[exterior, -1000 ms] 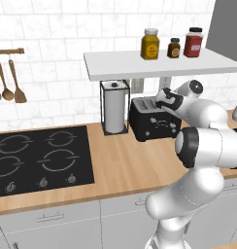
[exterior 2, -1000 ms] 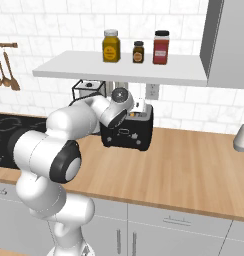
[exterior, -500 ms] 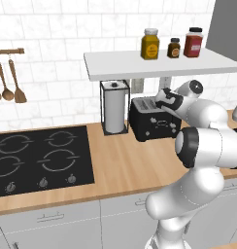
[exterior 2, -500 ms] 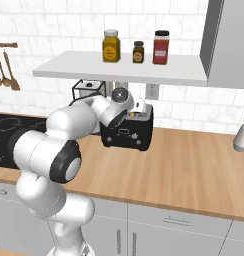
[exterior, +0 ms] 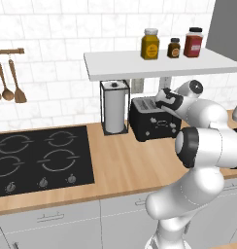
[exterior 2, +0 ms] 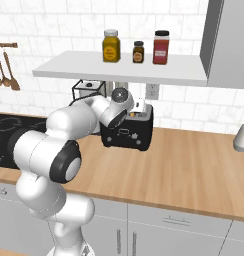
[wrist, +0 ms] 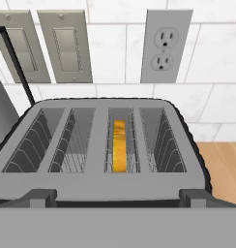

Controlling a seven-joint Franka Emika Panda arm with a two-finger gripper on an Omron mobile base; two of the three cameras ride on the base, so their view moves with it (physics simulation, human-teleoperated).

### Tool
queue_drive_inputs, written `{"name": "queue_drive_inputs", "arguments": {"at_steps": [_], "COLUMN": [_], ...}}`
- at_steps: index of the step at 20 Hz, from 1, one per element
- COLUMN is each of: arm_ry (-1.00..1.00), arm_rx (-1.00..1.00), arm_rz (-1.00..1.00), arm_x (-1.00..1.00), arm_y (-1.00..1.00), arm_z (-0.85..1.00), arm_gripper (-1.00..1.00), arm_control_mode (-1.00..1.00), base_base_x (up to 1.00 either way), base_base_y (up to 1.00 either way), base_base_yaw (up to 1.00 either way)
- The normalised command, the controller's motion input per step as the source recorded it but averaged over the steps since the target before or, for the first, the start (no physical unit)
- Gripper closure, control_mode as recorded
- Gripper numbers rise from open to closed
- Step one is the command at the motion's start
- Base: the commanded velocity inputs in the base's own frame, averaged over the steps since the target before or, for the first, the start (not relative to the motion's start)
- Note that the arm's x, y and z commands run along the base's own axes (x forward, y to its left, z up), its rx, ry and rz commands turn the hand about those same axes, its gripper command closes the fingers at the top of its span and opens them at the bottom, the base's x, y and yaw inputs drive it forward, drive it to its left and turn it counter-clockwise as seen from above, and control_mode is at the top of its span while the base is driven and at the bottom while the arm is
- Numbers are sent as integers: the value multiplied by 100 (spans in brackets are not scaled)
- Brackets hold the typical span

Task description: Start the toaster. Once the lever pops up, take the bread to the plate on the dining counter.

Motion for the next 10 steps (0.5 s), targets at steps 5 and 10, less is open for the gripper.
{"name": "queue_drive_inputs", "arguments": {"at_steps": [5, 10], "arm_ry": [0, 0], "arm_rx": [0, 0], "arm_rz": [0, 0], "arm_x": [0, 0], "arm_y": [0, 0], "arm_z": [0, 0], "arm_gripper": [-100, -100], "arm_control_mode": [-100, -100], "base_base_x": [0, 0], "base_base_y": [0, 0], "base_base_yaw": [0, 0]}}
